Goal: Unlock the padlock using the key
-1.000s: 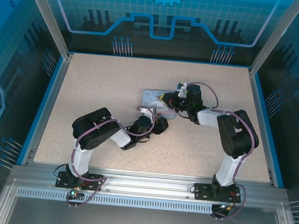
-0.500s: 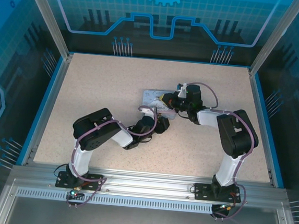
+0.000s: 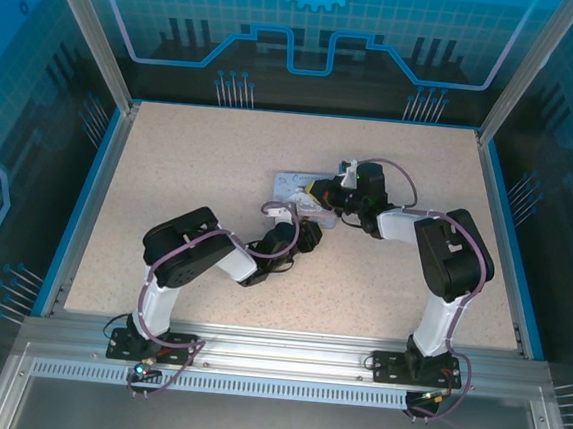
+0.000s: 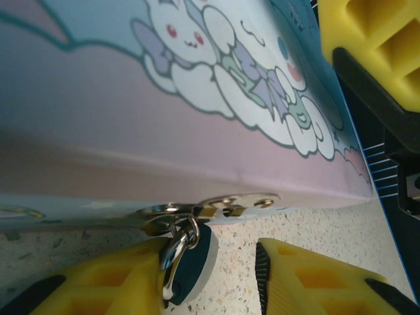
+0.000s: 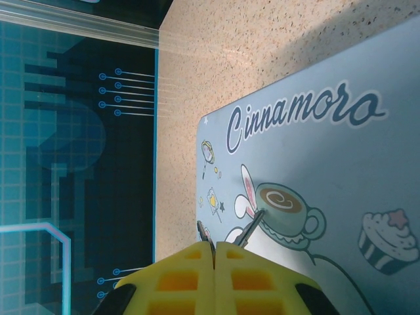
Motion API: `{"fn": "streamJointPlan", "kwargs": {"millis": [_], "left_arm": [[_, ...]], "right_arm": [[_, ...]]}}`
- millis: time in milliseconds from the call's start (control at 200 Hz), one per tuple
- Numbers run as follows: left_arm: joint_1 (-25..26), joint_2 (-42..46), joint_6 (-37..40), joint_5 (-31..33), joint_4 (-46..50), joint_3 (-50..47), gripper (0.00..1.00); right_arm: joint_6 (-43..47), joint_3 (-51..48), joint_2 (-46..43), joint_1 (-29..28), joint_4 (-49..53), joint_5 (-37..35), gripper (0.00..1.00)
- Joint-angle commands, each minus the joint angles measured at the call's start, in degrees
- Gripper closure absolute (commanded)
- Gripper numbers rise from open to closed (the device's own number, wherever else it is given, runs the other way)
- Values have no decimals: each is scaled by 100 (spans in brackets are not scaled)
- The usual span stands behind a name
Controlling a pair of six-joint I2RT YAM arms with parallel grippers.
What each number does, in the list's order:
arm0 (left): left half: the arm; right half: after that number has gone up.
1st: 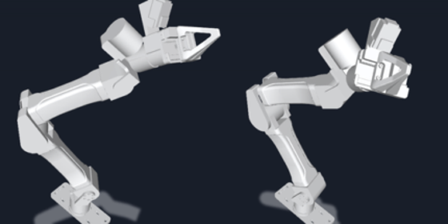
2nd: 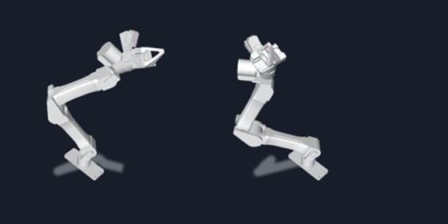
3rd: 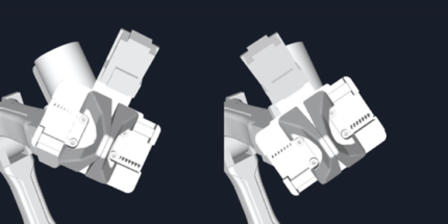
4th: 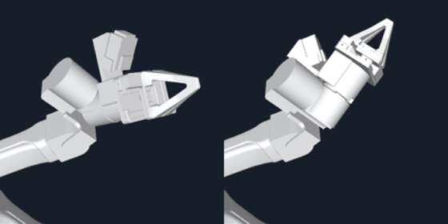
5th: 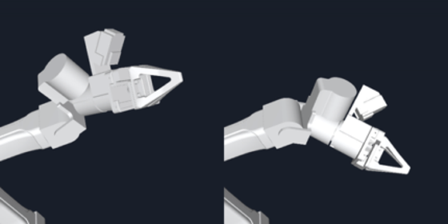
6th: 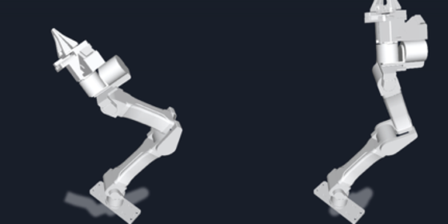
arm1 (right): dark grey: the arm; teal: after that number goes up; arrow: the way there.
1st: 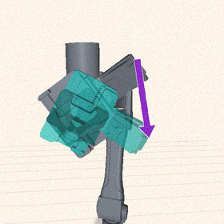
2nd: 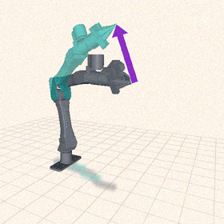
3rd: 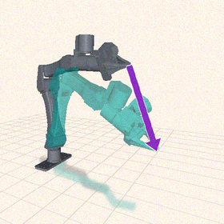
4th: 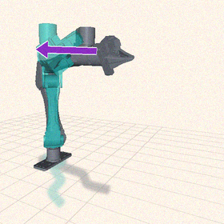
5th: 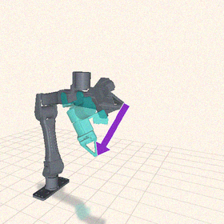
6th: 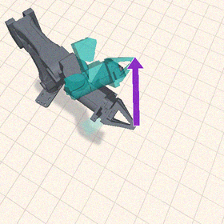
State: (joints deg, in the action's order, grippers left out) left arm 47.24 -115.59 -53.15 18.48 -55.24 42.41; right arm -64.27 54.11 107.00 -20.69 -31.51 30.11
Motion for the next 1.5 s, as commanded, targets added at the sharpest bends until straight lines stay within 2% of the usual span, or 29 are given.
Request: {"fn": "streamJointPlan", "kwargs": {"millis": [0, 665, 785, 855, 885, 1176, 1336, 1496], "left_arm": [[101, -201, -219, 190, 135, 115, 63], [179, -280, -394, 604, 142, 240, 76], [180, -228, -399, 631, 69, 176, 85], [177, -160, -441, 580, 49, 121, 95], [171, -111, -454, 508, 48, 89, 100], [137, 814, -271, -344, 424, -389, 100], [-135, 1313, -497, -828, 737, -659, 100], [-392, 1573, -593, -1509, 1332, -536, 100]], "right_arm": [[51, 48, 108, -76, -22, 74, 100], [44, 33, 137, -71, -40, 83, 100], [46, 21, 147, -75, -40, 69, 100], [46, 21, 152, -76, -40, 74, 100], [46, 23, 154, -75, -33, 74, 100], [99, 106, 180, -31, 48, 126, 100], [64, 290, 256, 38, 57, 205, 100], [4, 516, 270, 84, 60, 332, 100]]}}
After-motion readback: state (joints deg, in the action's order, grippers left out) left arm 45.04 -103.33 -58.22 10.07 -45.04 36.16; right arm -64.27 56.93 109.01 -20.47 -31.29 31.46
